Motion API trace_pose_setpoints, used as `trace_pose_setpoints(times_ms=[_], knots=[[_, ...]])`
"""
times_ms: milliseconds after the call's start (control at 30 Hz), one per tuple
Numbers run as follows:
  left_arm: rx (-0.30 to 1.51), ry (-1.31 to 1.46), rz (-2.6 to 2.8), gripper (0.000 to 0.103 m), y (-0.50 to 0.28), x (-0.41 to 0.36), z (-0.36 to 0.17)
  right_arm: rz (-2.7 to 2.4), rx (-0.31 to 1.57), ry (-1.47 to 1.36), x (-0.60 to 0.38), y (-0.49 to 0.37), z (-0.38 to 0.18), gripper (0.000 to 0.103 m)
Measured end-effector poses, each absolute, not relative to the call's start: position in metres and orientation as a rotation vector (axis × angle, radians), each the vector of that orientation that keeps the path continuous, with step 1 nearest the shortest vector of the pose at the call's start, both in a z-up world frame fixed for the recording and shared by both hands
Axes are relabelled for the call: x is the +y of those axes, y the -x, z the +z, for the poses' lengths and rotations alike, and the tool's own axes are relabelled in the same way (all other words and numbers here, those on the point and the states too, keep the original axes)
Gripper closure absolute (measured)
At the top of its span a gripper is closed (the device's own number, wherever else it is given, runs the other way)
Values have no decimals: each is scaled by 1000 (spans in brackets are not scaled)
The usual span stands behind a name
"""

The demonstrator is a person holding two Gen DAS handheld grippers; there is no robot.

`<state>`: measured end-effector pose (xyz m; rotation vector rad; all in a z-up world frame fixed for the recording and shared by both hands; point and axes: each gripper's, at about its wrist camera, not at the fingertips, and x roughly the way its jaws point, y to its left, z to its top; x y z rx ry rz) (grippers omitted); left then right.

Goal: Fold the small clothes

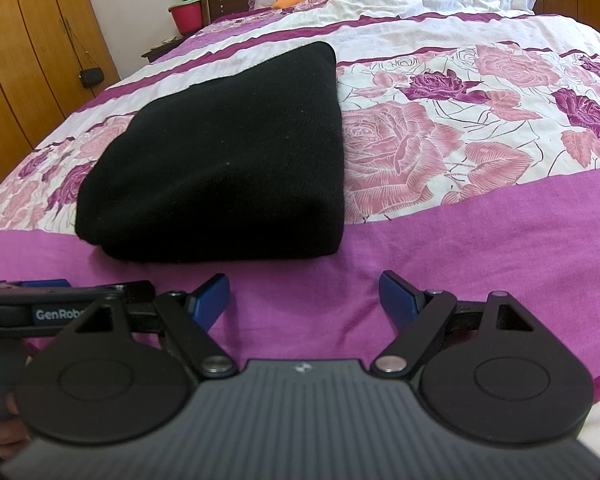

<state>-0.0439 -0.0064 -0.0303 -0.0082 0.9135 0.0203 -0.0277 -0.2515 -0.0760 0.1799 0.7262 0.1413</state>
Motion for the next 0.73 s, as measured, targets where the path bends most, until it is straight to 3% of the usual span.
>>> trace_pose_setpoints(times_ms=[733], knots=[[915,5,13,0,45,-6,-30,142,732,-184,-252,30,-77,20]])
